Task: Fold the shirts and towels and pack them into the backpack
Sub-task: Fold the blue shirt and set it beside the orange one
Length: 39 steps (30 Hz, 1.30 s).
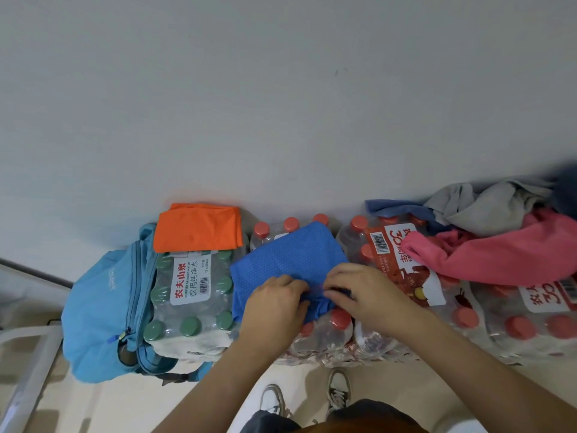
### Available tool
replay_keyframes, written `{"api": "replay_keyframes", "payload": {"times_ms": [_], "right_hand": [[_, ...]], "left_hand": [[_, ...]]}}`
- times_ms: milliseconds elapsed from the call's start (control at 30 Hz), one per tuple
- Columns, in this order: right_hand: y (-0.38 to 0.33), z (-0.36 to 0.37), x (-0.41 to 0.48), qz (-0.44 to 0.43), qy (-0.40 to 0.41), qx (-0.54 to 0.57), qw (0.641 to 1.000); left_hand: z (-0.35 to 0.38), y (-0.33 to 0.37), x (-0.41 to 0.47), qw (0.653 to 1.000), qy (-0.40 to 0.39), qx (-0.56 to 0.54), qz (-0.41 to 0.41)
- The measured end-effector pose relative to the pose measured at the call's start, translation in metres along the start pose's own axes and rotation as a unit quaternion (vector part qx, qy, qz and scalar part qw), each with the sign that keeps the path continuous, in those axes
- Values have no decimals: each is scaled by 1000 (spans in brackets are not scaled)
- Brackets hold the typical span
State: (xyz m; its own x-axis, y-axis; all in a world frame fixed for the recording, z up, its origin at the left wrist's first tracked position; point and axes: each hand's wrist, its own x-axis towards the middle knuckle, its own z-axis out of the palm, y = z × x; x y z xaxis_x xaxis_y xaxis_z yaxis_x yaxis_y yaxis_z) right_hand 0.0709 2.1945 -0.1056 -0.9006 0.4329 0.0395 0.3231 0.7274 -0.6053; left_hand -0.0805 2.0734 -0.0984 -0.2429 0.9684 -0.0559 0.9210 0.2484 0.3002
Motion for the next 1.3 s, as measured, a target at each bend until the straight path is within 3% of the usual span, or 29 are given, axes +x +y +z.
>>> {"api": "replay_keyframes", "payload": {"times_ms": [200, 500, 700, 900, 1000, 1100, 1200, 1267, 1300], "right_hand": [[3, 9, 3, -12, 11, -52, 999], [6, 11, 4, -75, 80, -97, 989], [6, 14, -8, -116, 148, -133, 973], [7, 23, -21, -134, 102, -172, 971], [6, 26, -18, -106, 75, -167, 977], [-1, 24, -17, -55, 74, -132, 987], [-9, 23, -13, -6, 89, -132, 987], [-14, 22, -6, 22, 100, -143, 984], [-15, 23, -2, 41, 94, -143, 984]], "left_hand": [[-2, -4, 6, 999, 34, -8, 19], [-3, -5, -3, 997, 5, 61, 38], [-6, -9, -14, 986, 108, 60, 112], [6, -15, -31, 982, 51, 58, 169], [6, -16, -27, 989, -5, 34, 142], [-12, -14, -20, 991, -61, -74, 88], [-26, -26, 2, 995, 11, -94, 30], [-30, -43, 22, 997, 67, -39, 1], [-32, -49, 29, 998, 51, -18, -21]]}}
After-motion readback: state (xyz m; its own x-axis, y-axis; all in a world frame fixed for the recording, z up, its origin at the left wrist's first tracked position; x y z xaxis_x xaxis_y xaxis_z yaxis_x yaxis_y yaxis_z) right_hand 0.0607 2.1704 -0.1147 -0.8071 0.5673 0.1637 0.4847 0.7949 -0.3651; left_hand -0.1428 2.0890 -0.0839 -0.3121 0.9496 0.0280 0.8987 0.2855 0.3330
